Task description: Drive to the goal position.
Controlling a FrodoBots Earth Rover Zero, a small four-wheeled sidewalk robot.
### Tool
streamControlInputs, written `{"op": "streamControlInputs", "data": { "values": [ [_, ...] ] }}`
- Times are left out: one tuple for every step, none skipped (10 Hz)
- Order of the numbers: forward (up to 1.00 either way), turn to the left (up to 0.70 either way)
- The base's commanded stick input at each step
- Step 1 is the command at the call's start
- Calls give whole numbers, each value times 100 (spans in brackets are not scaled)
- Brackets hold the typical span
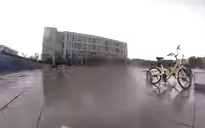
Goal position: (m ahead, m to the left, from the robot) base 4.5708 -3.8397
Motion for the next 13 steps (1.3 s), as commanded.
{"op": "streamControlInputs", "data": {
  "values": [
    [70, 0],
    [70, 0],
    [70, 0],
    [70, 0],
    [70, 0],
    [70, 0],
    [70, 0],
    [70, 0],
    [70, 0],
    [70, 0],
    [70, 0],
    [70, 0],
    [70, 0]
  ]
}}
